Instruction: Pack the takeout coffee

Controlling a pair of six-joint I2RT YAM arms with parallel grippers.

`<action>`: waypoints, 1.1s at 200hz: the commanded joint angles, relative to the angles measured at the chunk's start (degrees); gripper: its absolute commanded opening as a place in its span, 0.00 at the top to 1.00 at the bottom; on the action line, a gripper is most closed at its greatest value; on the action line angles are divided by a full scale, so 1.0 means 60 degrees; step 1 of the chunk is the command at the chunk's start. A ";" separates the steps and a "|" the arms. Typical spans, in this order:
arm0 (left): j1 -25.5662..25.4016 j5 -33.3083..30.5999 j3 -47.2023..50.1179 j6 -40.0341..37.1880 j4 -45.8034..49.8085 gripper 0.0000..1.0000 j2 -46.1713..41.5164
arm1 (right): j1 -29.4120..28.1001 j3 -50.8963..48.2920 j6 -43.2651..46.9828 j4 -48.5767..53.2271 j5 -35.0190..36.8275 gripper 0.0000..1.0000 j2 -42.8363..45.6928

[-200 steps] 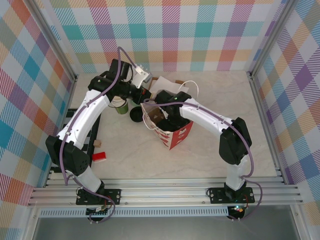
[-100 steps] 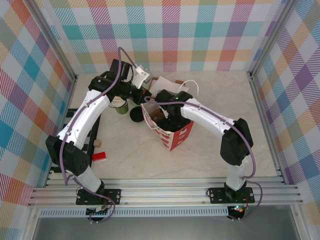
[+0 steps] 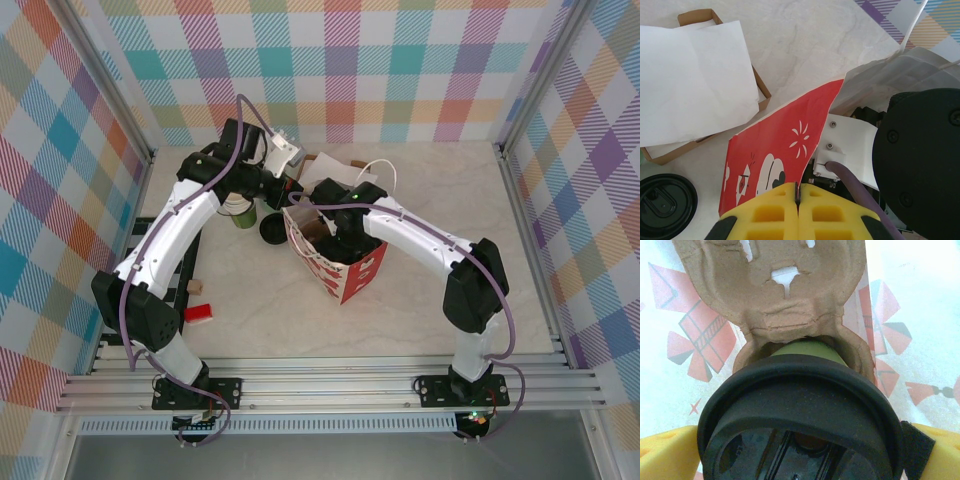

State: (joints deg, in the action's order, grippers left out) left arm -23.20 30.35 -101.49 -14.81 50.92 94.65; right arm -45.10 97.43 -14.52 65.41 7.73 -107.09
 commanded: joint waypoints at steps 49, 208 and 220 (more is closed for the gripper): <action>-0.0095 -0.0003 -0.0223 -0.0153 0.0110 1.00 0.0012 | -0.0046 0.0388 0.0044 0.0105 0.0075 0.00 0.0323; -0.0089 -0.0016 -0.0207 -0.0169 0.0135 1.00 0.0073 | -0.0142 0.0532 -0.0055 0.0217 0.0348 0.00 0.0624; -0.0096 -0.0018 -0.0194 -0.0169 0.0127 1.00 0.0088 | -0.0188 0.0614 -0.0054 0.0276 0.0409 0.00 0.0636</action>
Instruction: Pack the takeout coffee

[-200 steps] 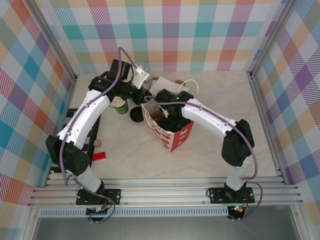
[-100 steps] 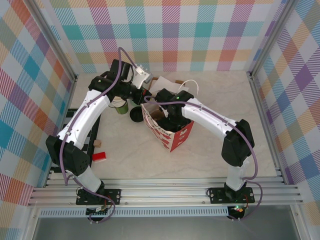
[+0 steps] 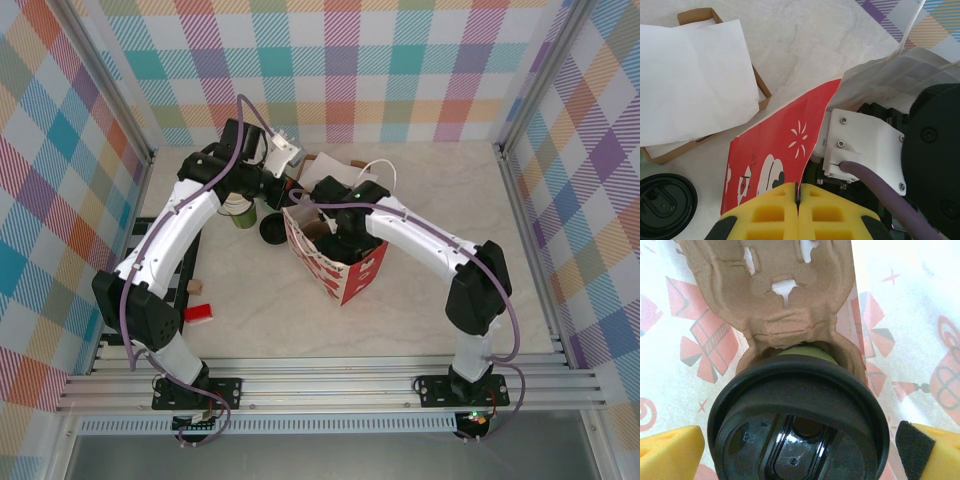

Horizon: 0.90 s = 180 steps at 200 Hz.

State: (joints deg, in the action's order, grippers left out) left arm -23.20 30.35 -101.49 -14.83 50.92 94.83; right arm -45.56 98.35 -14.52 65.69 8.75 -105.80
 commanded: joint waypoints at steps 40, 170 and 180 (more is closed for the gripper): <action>-0.0099 -0.0004 -0.0205 -0.0165 0.0127 1.00 0.0089 | -0.0170 0.0600 -0.0011 0.0340 0.0345 0.00 0.0421; -0.0088 -0.0048 -0.0155 -0.0180 0.0157 1.00 0.0133 | -0.0210 0.0717 0.0062 0.0324 0.0431 0.00 0.0501; -0.0098 -0.0061 -0.0165 -0.0181 0.0146 1.00 0.0133 | -0.0215 0.0746 0.0076 0.0323 0.0420 0.00 0.0519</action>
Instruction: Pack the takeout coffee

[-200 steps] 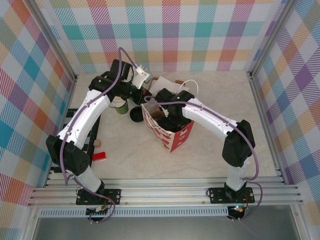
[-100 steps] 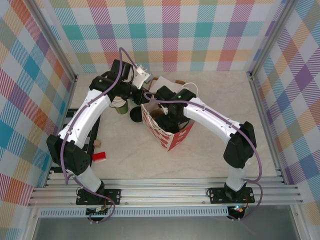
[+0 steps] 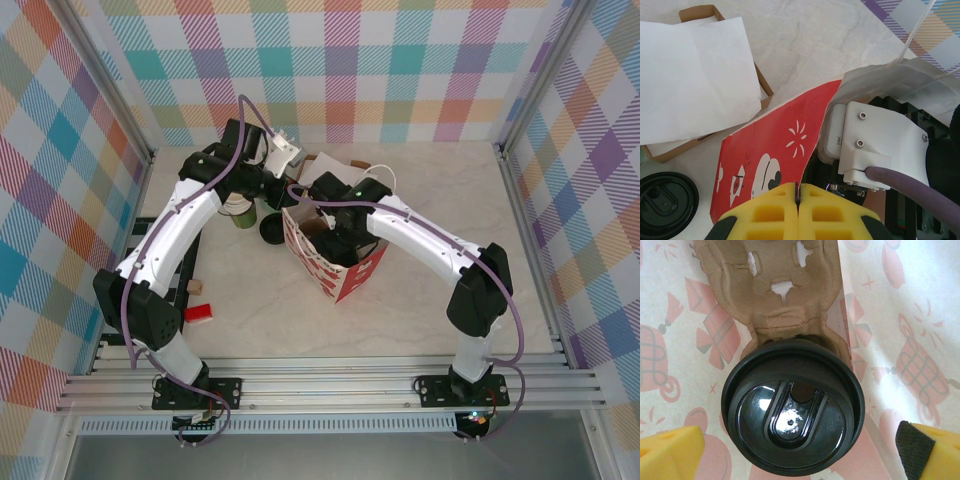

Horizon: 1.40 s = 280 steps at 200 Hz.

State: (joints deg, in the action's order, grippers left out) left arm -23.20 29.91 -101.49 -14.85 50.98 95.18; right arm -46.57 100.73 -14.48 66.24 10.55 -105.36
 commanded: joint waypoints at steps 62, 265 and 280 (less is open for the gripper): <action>-0.0088 -0.0049 -0.0166 -0.0191 0.0133 1.00 0.0089 | -0.0054 0.0446 0.0118 0.0224 0.0154 0.00 0.0582; -0.0117 -0.1218 0.1643 0.3957 -0.1396 1.00 -0.0712 | -0.0113 0.2004 -0.2210 -0.0912 0.1538 0.00 0.3019; -0.0147 -0.1728 0.1944 0.4928 -0.1565 1.00 -0.0935 | -0.0080 0.1331 -0.2877 -0.0881 0.2039 0.00 0.3739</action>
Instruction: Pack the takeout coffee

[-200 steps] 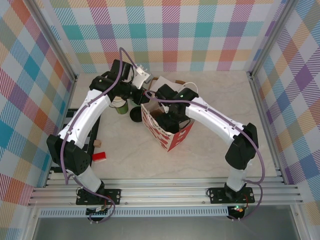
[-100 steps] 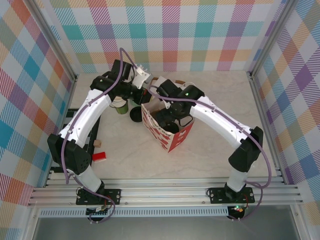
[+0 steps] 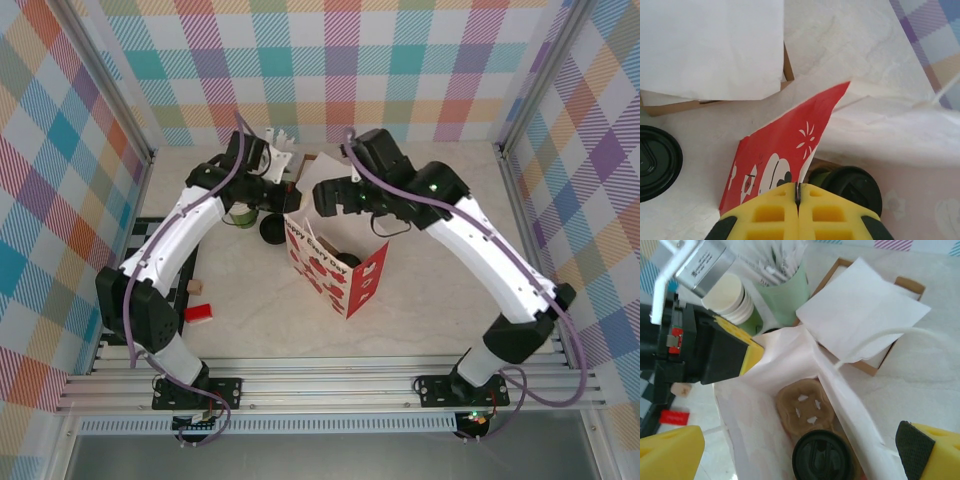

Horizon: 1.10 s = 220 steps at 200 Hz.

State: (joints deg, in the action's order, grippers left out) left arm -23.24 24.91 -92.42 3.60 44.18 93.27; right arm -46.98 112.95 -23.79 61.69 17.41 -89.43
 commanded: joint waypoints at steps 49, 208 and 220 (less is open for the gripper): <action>-0.0624 -0.1692 0.1508 0.3649 -0.1223 1.00 -0.1341 | 0.0269 -0.3419 -0.3735 0.0133 0.0529 0.00 0.3062; -0.0985 -0.1979 0.1086 0.3650 -0.0594 1.00 -0.1145 | 0.0501 -0.2939 -0.5868 0.1198 0.0081 0.92 0.0811; -0.1032 -0.2033 0.1035 0.3685 -0.0513 1.00 -0.1161 | 0.0625 -0.2732 -0.5484 0.1158 0.0101 0.94 0.0659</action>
State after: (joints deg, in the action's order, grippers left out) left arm -28.45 13.69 -84.31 24.91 38.68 86.17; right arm -44.53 92.92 -61.84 69.10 16.67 -83.57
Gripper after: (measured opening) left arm 0.038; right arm 0.076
